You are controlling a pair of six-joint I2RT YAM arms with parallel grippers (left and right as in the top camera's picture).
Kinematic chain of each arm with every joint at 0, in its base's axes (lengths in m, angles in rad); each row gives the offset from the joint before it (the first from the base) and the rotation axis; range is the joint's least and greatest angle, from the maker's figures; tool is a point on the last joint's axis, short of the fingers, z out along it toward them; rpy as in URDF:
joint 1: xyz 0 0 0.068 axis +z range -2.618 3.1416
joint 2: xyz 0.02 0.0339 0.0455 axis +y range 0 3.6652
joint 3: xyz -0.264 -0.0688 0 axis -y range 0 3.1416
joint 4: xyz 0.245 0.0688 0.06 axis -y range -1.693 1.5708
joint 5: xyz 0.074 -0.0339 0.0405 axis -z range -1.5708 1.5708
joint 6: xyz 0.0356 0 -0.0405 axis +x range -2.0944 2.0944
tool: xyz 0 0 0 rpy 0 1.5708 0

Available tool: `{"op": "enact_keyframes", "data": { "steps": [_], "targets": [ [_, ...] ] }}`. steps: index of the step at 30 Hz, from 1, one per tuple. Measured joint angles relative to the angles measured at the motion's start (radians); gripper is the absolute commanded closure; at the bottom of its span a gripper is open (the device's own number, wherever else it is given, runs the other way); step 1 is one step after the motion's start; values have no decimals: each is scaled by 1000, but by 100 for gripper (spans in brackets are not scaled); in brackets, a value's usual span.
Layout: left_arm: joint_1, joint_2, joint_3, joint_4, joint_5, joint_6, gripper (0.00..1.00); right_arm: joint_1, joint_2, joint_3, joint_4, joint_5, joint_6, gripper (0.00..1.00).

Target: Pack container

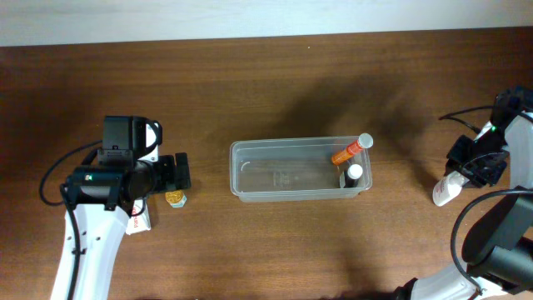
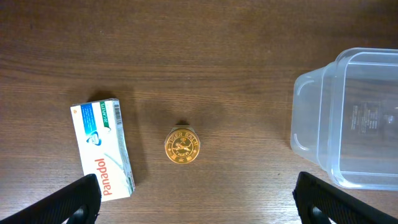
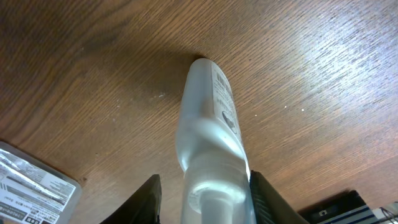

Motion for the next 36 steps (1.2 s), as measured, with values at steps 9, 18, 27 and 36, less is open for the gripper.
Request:
{"op": "enact_keyframes", "data": {
  "steps": [9,18,27,36],
  "targets": [
    [0,1,0,0,0,0,0,0,0,0,0,1,-1,77],
    [0,1,0,0,0,0,1,3,-15,0,-22,-16,-12,83],
    [0,1,0,0,0,0,1,175,-256,140,-202,-77,-89,83],
    [0,1,0,0,0,0,1,562,-447,261,-178,-95,-85,83]
  ]
}}
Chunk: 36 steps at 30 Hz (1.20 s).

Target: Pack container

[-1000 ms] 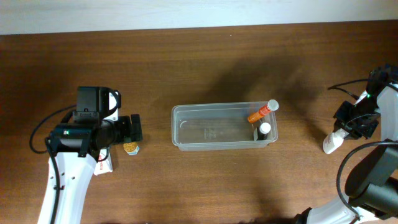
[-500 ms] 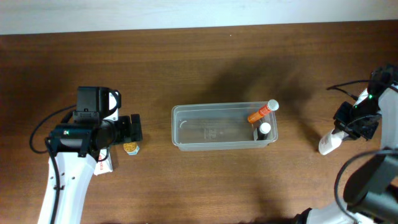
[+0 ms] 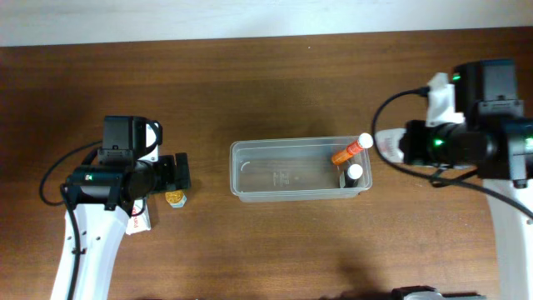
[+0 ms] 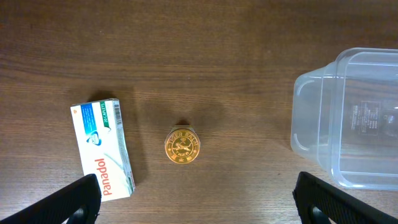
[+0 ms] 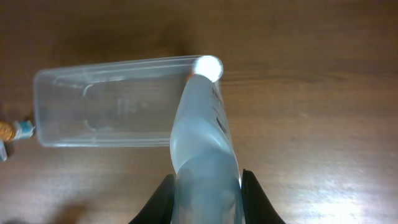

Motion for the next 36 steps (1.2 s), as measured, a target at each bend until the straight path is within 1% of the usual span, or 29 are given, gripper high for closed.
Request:
{"op": "enact_keyframes", "data": {
  "steps": [2,5,7,16,20,24,26,28,30,36],
  "targets": [
    [0,0,0,0,0,0,1,56,33,0,20,2,15,83],
    [0,0,0,0,0,0,1,100,90,-2,44,5,30,83],
    [0,0,0,0,0,0,0,131,161,-8,65,6,36,83],
    [0,0,0,0,0,0,1,154,359,-33,159,22,37,84],
    [0,0,0,0,0,0,1,154,410,-89,222,31,38,83],
    [0,0,0,0,0,0,1,155,446,-216,339,36,37,83],
    [0,0,0,0,0,0,1,157,444,-246,372,40,37,82],
    [0,0,0,0,0,0,1,157,439,-251,382,46,37,71],
    [0,0,0,0,0,0,1,158,439,-252,385,47,34,66],
    [0,0,0,-3,0,0,1,158,439,-265,385,54,26,63]
  ]
}}
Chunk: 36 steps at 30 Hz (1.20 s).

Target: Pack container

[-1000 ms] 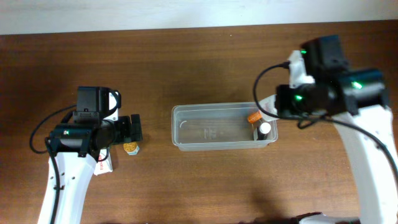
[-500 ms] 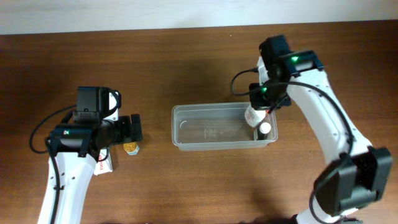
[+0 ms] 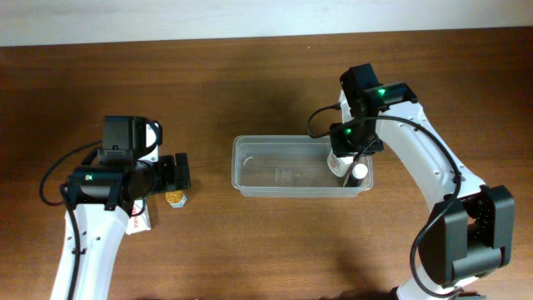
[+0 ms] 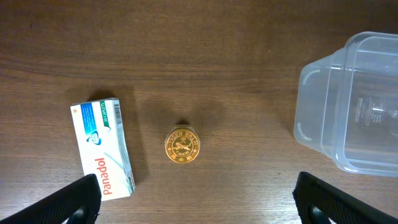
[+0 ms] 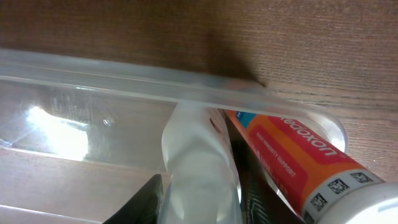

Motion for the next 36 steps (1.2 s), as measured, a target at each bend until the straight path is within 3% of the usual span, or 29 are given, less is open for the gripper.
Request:
{"op": "enact_keyframes", "data": {
  "steps": [3,6,8,11,16,19,27,34,36],
  "targets": [
    [0,0,0,-3,0,0,1,0,-33,31,-44,5,-3,55],
    [0,0,0,-5,0,0,1,0,-132,119,-73,14,-16,38],
    [0,0,0,-4,0,0,0,-5,-223,179,-80,28,-23,27],
    [0,0,0,-2,0,0,1,-69,-400,235,-96,49,-19,20],
    [0,2,0,49,0,0,1,-329,-440,236,-240,54,-7,18],
    [0,39,2,60,0,0,1,-403,-391,195,-277,42,-9,18],
    [0,333,6,65,22,0,1,-435,-307,3,-233,26,-19,18],
    [0,560,6,76,40,-19,1,-435,-304,-19,-216,23,-19,18],
    [0,596,6,75,43,-26,6,-435,-304,-19,-215,23,-20,18]
  ]
}}
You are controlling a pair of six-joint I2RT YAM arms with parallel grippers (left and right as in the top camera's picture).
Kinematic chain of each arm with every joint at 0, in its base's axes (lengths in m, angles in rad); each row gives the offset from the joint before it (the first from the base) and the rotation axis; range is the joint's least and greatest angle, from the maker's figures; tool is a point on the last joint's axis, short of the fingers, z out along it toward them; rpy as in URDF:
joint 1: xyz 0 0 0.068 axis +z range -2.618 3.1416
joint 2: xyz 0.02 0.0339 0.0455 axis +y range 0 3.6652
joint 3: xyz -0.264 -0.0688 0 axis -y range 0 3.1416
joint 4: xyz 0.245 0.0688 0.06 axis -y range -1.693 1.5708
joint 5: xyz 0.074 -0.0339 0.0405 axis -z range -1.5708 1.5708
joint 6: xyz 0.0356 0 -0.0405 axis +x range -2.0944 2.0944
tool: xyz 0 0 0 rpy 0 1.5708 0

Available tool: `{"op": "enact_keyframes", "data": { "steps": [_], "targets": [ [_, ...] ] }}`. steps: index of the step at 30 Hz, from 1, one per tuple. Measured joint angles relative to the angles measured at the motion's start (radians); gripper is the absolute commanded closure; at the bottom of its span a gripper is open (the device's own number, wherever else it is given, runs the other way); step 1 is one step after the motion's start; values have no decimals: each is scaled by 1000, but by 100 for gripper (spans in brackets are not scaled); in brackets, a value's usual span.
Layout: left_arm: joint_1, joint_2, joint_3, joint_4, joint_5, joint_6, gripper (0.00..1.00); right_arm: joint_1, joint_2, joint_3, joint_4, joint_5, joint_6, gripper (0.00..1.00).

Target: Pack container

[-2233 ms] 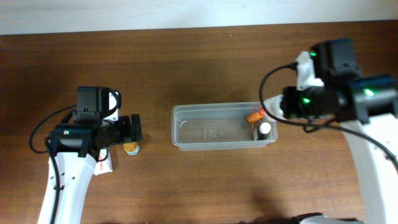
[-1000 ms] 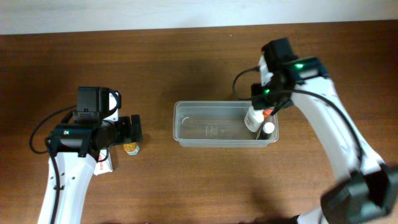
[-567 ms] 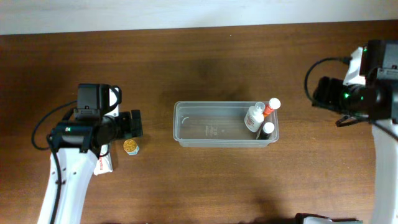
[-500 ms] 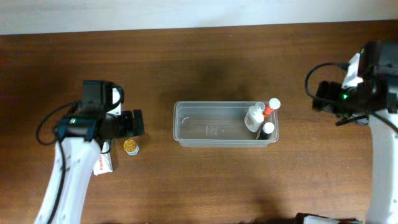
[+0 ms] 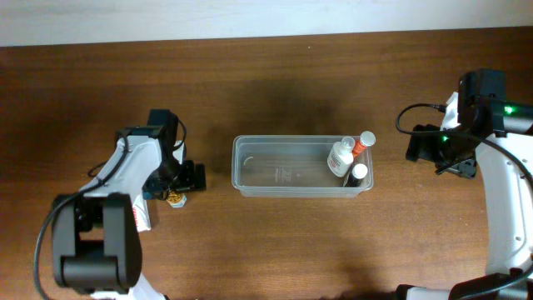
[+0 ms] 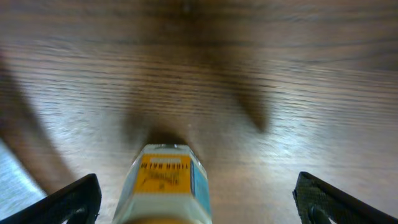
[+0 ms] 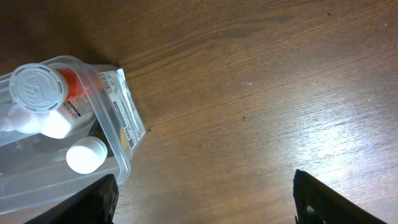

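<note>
The clear plastic container (image 5: 291, 168) sits mid-table. At its right end are a white bottle (image 5: 340, 155), an orange tube with a white cap (image 5: 361, 142) and a small white-capped bottle (image 5: 356, 172). All three show in the right wrist view, where the white bottle (image 7: 37, 121) is at the left edge. My right gripper (image 5: 426, 148) is open and empty over bare table, right of the container. My left gripper (image 6: 196, 208) is low at the table and open. A small gold-lidded jar (image 6: 166, 183) stands between its fingers.
The white Panadol box (image 5: 141, 217) lies left of the jar (image 5: 174, 198), partly under my left arm. The table's far edge runs along the top of the overhead view.
The white bottle is out of my right gripper and stands in the container. That gripper is now open, right of the container. My left gripper has come down, and the jar is between its fingers.
My right gripper was around the white bottle at the table's far right. It then held it by the container's right end, then inside the container. Now the bottle stays there and the gripper is away. My left gripper stayed above jar and box, and is now low.
</note>
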Motion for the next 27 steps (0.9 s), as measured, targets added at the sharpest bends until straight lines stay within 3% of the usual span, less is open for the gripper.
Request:
{"op": "enact_keyframes", "data": {
  "steps": [5,16,23,27],
  "targets": [
    [0,50,0,0,6,-14,38,0,0,0,0,0,0,18],
    [0,50,0,-24,9,-19,77,0,0,-1,0,0,0,18],
    [-7,18,79,-125,9,-19,78,0,0,-1,0,0,-1,18],
    [-98,-119,220,-115,9,-19,78,0,0,-1,1,0,0,18]
  ]
}}
